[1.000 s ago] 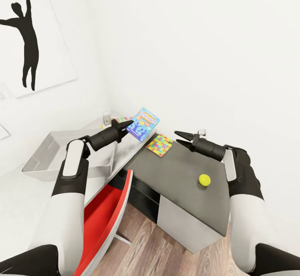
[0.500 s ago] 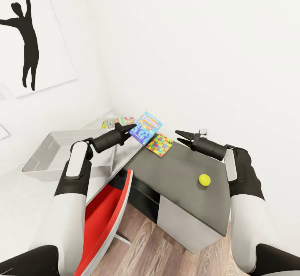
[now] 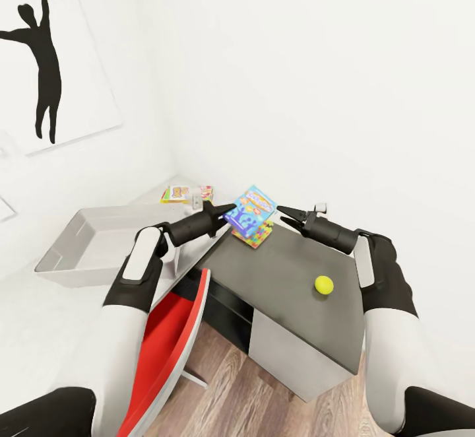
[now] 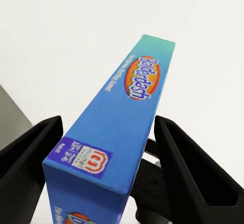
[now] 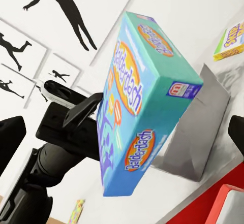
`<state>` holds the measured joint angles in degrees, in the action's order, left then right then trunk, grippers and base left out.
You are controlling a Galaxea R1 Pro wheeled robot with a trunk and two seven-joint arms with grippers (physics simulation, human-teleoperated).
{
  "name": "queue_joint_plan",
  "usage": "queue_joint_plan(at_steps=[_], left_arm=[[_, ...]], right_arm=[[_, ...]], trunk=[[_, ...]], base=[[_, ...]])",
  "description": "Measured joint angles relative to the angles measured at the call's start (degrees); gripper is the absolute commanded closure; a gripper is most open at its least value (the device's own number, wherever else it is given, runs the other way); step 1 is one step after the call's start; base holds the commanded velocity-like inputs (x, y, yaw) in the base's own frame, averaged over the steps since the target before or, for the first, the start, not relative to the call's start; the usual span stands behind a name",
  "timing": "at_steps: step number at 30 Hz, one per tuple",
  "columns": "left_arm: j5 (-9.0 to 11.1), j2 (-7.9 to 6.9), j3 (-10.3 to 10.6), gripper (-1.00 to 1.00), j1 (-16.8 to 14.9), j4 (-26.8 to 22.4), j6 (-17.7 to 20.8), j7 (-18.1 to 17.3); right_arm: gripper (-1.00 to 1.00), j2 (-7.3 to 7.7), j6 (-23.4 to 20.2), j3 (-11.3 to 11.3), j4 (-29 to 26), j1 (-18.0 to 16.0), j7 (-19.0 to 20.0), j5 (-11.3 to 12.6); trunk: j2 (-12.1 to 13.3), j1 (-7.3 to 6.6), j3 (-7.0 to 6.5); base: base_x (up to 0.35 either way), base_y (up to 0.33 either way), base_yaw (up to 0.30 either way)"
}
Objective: Put all the toys in the child's room - the three board games (two on the bed and one on the table), the two jigsaw puzzles on the table, and the tennis ball on the table - inside the toy box on the table in the child's room.
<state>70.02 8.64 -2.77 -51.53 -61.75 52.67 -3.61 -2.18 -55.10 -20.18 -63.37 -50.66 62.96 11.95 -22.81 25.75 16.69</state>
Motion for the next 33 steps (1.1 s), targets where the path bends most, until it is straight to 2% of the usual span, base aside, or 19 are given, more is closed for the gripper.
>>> queue_joint_plan(at_steps=[1, 3, 14, 33], left_arm=[[0.44, 0.07, 1.07, 1.00, -0.03, 0.33, -0.50, -0.01], [0.72, 0.18, 1.91, 1.00, -0.06, 0.56, -0.81, 0.08], [1.39, 0.46, 4.98, 1.00, -0.43, 1.12, -4.28, 0.03], [1.58, 0.46, 5.62, 1.00, -0.54, 1.18, -6.32, -0.03]], right_arm=[[-1.00, -0.10, 0.17, 0.03, 0.00, 0.00, 0.01, -0.02], [-1.00, -0.17, 0.29, 0.06, -0.02, 0.00, 0.01, -0.04], [-1.00, -0.37, 0.31, 0.08, -0.08, 0.14, 0.09, 0.00], [-1.00, -0.32, 0.39, 0.00, -0.09, 0.18, 0.11, 0.10]], trunk=[[0.00, 0.00, 0.00], [0.00, 0.00, 0.00], [0.00, 0.00, 0.00], [0.00, 0.00, 0.00]], base=[[0.000, 0.000, 0.000], [0.000, 0.000, 0.000], [0.000, 0.000, 0.000], [0.000, 0.000, 0.000]])
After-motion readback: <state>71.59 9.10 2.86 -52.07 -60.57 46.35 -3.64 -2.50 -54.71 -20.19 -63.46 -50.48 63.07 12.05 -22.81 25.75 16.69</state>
